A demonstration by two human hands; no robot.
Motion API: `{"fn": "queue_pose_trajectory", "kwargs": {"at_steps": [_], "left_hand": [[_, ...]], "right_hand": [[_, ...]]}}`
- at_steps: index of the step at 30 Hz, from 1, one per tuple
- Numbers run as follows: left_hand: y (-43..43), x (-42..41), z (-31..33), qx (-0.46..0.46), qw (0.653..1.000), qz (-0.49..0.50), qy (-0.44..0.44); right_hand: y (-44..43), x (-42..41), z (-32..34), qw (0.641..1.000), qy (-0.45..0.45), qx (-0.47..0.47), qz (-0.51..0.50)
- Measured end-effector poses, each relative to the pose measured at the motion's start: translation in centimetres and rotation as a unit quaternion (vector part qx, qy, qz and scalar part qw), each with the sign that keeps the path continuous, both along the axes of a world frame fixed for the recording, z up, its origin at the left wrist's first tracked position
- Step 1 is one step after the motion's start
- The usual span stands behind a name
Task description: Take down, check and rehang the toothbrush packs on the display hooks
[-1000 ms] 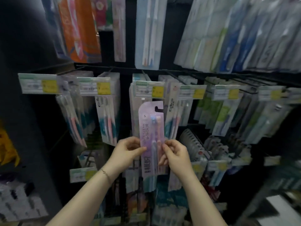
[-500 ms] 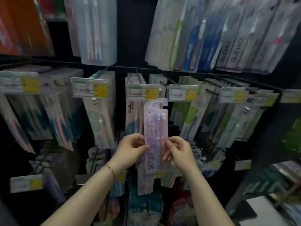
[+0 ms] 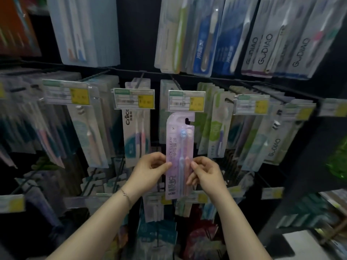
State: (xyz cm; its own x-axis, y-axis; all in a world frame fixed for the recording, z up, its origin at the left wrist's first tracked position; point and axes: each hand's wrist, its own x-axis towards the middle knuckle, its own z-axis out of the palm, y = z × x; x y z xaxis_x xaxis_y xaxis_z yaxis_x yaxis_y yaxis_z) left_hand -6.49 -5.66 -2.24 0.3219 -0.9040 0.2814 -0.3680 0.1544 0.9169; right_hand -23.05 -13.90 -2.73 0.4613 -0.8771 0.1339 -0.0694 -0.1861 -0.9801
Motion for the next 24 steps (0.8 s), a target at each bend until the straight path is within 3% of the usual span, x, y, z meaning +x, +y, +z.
{"fn": "queue_pose_trajectory", "kwargs": {"at_steps": [10,24], "left_hand": [[3.9,1.2,-2.5,-0.041,0.998,0.032,0.017],[10.1,4.0,-7.8,-0.001,0.998,0.056,-0.002]], "right_hand": [[2.5,1.7,-1.9,0.997,-0.029,0.014,0.074],[7.4,5.2,-7.9,0.996,-0.011,0.018,0.090]]}}
